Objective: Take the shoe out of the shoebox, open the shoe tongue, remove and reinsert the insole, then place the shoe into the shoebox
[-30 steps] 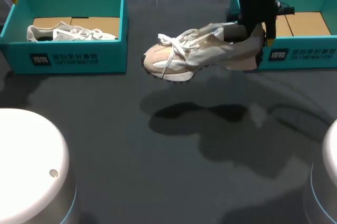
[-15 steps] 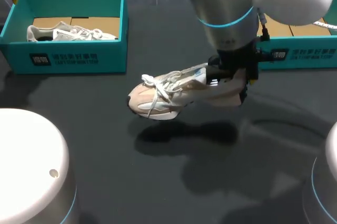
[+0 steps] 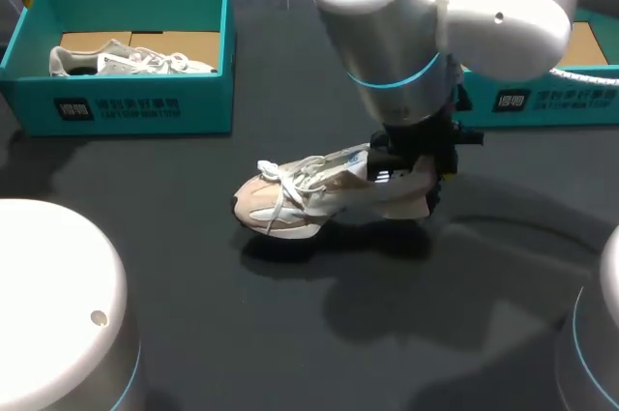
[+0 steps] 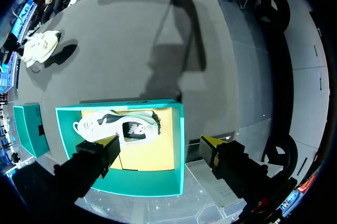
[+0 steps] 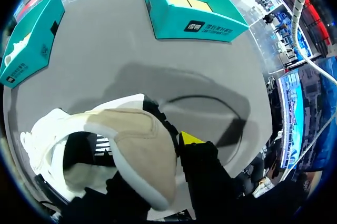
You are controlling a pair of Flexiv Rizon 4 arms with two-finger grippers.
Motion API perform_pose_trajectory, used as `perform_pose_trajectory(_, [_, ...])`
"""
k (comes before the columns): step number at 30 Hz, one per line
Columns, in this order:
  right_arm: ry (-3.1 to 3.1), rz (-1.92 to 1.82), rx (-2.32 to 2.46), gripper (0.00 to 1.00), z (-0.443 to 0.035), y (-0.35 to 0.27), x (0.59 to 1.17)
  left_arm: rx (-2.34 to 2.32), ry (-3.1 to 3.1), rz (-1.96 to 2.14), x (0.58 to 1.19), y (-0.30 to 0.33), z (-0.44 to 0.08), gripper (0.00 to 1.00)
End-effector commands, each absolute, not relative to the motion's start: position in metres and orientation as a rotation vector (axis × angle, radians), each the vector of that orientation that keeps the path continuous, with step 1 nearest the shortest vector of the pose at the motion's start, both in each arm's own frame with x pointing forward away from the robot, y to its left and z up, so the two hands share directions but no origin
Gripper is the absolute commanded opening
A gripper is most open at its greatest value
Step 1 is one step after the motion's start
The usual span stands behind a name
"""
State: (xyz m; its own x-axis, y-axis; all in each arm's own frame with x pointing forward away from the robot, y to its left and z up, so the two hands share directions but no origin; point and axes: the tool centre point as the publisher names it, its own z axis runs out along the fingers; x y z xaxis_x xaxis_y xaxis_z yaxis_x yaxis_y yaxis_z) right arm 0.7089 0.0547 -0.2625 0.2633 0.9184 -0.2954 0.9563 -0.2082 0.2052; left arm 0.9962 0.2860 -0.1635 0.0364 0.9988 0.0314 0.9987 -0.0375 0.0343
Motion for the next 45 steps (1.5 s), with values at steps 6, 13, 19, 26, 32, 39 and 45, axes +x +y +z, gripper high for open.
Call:
perform_pose_trajectory(6, [1.684, -0.142, 2.227, 0.00, -0.269, 0.057, 0.708, 2.261, 2.177, 0.077, 0.995, 0.286, -0.163, 1.00])
perform_pose_trajectory(13, [1.681, -0.148, 2.232, 0.00, -0.272, 0.057, 0.709, 2.261, 2.177, 0.077, 0.995, 0.286, -0.163, 1.00])
perform_pose_trajectory(19, [1.675, -0.193, 2.269, 0.00, -0.308, 0.061, 0.707, 2.261, 2.177, 0.077, 0.995, 0.286, -0.163, 1.00])
perform_pose_trajectory(26, [1.705, -0.223, 2.304, 0.00, -0.339, 0.067, 0.700, 2.261, 2.177, 0.077, 0.995, 0.286, -0.163, 1.00])
perform_pose_trajectory(32, [1.729, -0.236, 2.299, 0.00, -0.347, 0.073, 0.698, 2.261, 2.177, 0.077, 0.995, 0.286, -0.163, 1.00])
perform_pose_trajectory(39, [1.751, -0.229, 2.293, 0.00, -0.354, 0.076, 0.693, 2.261, 2.177, 0.077, 0.995, 0.286, -0.163, 1.00])
perform_pose_trajectory(45, [1.787, -0.220, 2.271, 0.00, -0.358, 0.080, 0.685, 2.261, 2.177, 0.077, 0.995, 0.286, -0.163, 1.00])
